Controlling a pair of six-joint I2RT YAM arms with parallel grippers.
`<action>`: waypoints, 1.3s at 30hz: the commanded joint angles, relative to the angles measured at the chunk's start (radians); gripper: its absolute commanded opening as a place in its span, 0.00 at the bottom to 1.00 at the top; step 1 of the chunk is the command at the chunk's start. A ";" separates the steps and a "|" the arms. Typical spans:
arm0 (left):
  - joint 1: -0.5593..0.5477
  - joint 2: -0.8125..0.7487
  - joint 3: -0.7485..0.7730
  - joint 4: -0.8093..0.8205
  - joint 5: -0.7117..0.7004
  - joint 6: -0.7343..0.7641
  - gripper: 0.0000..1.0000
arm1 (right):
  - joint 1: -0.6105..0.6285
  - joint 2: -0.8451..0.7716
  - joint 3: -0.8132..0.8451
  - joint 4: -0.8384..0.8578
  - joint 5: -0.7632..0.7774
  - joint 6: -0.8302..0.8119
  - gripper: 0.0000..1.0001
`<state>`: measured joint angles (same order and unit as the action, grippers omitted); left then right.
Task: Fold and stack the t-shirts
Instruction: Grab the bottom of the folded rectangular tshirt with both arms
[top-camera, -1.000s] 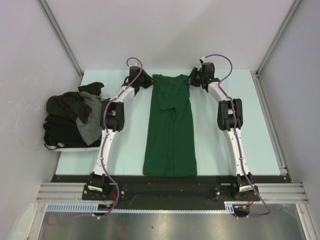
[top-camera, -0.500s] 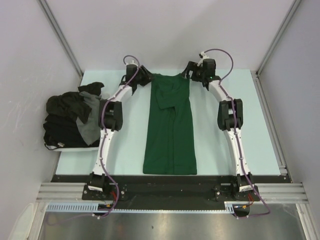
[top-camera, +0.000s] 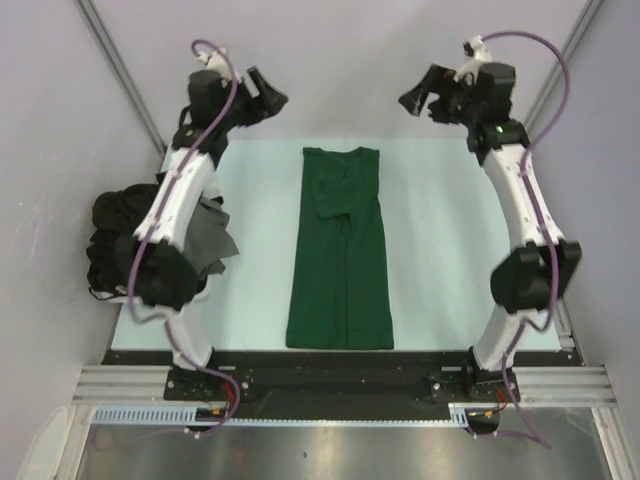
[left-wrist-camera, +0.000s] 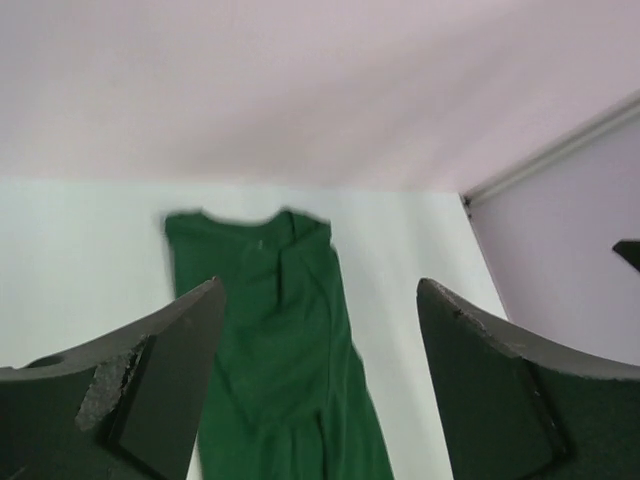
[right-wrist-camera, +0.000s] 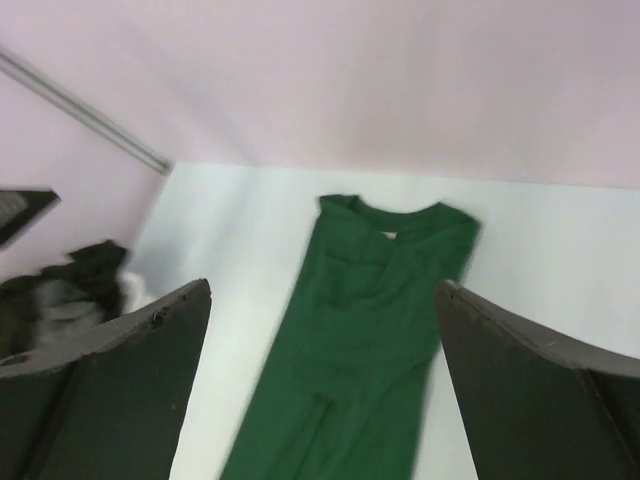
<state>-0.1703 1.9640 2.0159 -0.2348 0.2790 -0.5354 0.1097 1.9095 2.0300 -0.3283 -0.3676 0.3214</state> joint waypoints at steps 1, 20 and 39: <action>0.005 -0.259 -0.316 -0.152 -0.049 0.101 0.84 | -0.076 -0.194 -0.413 0.006 -0.119 0.236 1.00; 0.005 -0.906 -1.137 -0.178 0.031 -0.029 0.99 | -0.047 -0.977 -1.030 -0.149 0.216 0.105 0.99; -0.049 -1.172 -1.465 -0.258 0.054 -0.129 0.99 | 0.214 -1.083 -1.541 -0.137 -0.007 0.498 1.00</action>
<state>-0.1909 0.8280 0.6212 -0.4957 0.3210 -0.6121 0.2787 0.8345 0.5045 -0.5152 -0.3084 0.7238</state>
